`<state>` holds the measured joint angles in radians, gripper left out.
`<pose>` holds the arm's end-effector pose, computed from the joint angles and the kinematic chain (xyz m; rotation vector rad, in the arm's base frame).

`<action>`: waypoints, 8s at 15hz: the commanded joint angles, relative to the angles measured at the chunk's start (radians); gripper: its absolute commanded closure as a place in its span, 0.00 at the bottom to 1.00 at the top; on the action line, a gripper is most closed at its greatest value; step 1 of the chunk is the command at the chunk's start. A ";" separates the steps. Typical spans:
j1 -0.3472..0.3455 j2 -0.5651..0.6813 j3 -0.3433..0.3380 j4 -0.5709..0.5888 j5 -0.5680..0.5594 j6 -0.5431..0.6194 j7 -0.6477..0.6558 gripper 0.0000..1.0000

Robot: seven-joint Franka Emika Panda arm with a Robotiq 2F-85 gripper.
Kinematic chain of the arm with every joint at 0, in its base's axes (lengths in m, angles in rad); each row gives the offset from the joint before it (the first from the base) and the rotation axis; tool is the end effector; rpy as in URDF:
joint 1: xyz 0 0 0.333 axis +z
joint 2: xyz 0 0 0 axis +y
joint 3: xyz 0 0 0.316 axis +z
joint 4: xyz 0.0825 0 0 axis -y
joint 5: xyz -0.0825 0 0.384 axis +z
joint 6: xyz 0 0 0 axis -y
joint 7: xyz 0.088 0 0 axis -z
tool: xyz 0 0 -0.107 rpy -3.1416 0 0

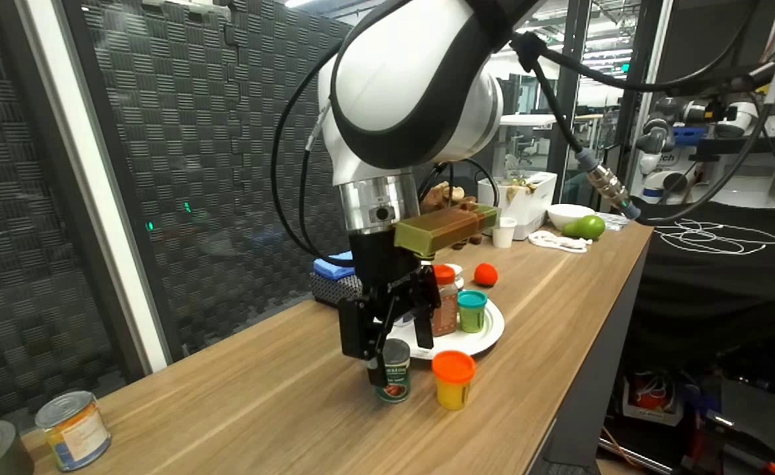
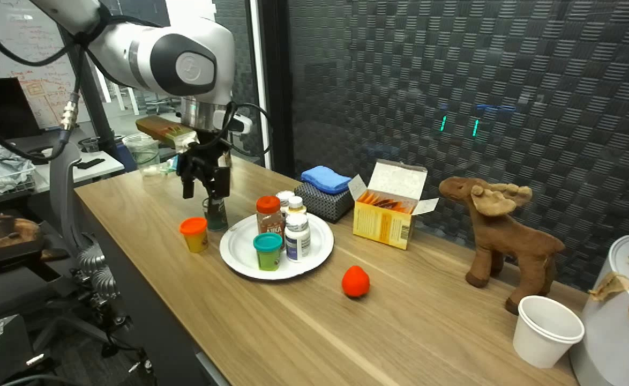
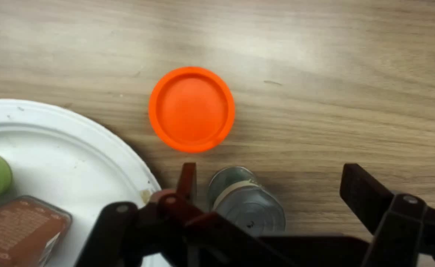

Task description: Put the bottles and orange plushie surrounding the white plate on the white plate

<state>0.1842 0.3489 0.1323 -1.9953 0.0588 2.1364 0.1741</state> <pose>0.5531 0.1819 0.2715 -3.0792 -0.1580 0.3430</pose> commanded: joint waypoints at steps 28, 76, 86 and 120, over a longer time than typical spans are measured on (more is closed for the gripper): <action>0.050 0.020 -0.100 0.104 -0.275 -0.134 0.526 0.77; 0.014 -0.319 0.000 -0.309 -0.052 0.108 0.503 0.00; -0.047 -0.245 -0.013 -0.324 0.115 0.198 0.303 0.00; -0.088 -0.282 -0.074 -0.338 0.109 0.258 0.283 0.71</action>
<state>0.1120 0.0888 0.0688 -2.3088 0.1607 2.3649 0.4515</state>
